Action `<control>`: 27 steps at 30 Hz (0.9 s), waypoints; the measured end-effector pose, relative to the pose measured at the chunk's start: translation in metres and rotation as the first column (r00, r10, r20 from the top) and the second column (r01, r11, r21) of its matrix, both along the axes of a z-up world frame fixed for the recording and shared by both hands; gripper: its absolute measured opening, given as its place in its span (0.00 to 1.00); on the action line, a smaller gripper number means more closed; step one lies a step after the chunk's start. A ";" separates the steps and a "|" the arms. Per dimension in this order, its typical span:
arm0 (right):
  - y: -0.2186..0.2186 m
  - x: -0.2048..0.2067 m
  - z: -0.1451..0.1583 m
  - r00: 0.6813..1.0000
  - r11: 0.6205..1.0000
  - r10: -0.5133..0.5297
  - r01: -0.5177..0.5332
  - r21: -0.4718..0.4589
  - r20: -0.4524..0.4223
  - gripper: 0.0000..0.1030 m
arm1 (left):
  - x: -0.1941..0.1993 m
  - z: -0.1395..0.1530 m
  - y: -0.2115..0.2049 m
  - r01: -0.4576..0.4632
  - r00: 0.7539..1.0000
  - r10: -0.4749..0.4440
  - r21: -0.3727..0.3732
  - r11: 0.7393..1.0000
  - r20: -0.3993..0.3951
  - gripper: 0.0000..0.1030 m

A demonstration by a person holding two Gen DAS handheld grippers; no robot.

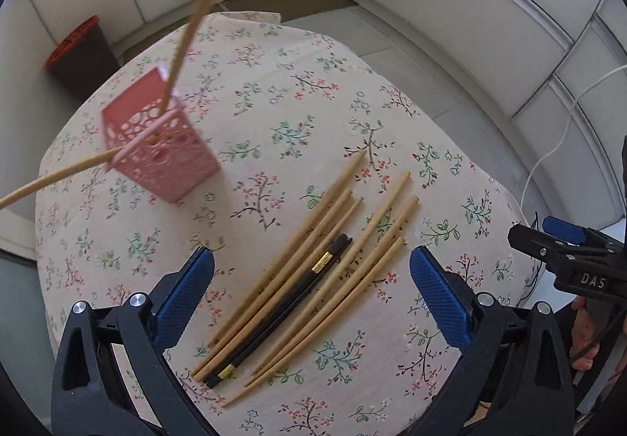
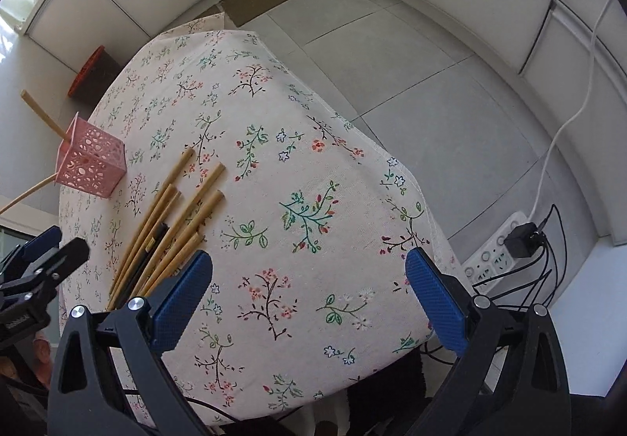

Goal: Organize utensils
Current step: 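Lower the left gripper onto the chopstick pile and grasp one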

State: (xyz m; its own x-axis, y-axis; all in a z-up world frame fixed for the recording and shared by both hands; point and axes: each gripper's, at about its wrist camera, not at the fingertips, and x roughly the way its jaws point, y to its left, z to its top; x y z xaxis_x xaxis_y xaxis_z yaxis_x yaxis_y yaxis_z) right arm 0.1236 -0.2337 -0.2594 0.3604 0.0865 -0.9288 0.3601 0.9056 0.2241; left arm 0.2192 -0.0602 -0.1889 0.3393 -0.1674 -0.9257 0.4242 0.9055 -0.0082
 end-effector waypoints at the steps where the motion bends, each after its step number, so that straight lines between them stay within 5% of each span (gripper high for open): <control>1: -0.001 0.000 -0.001 1.000 1.000 0.000 0.000 0.007 -0.001 0.93 | 0.004 -0.003 -0.009 0.016 1.000 -0.016 0.012 1.000 0.003 0.93; 10: -0.011 0.002 -0.016 0.998 0.993 -0.006 0.012 0.113 -0.056 0.93 | 0.054 -0.040 -0.059 0.121 0.991 -0.118 0.066 0.990 -0.057 0.90; 13: -0.012 0.004 -0.020 0.998 0.987 -0.006 0.017 0.160 -0.070 0.93 | 0.068 -0.050 -0.070 0.164 0.984 -0.156 0.094 0.982 -0.087 0.81; 17: -0.005 0.007 -0.022 0.997 0.986 0.010 0.004 0.168 -0.080 0.93 | 0.083 -0.067 -0.075 0.199 0.963 -0.182 0.071 0.977 -0.198 0.53; 20: -0.002 0.010 -0.025 0.996 0.986 0.013 0.002 0.169 -0.089 0.93 | 0.090 -0.080 -0.076 0.215 0.955 -0.187 0.102 0.971 -0.231 0.42; 27: -0.002 0.012 -0.031 0.993 0.985 0.000 0.020 0.174 -0.114 0.93 | 0.094 -0.080 -0.075 0.254 0.952 -0.232 0.094 0.963 -0.198 0.30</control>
State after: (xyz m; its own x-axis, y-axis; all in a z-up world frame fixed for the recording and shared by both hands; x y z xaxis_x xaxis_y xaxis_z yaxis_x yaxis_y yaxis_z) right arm 0.1357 -0.2355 -0.2908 0.2556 0.2475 -0.9346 0.4011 0.8524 0.3354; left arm 0.3129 -0.1352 -0.2686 0.1243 -0.1104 -0.9861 0.6324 0.7746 -0.0070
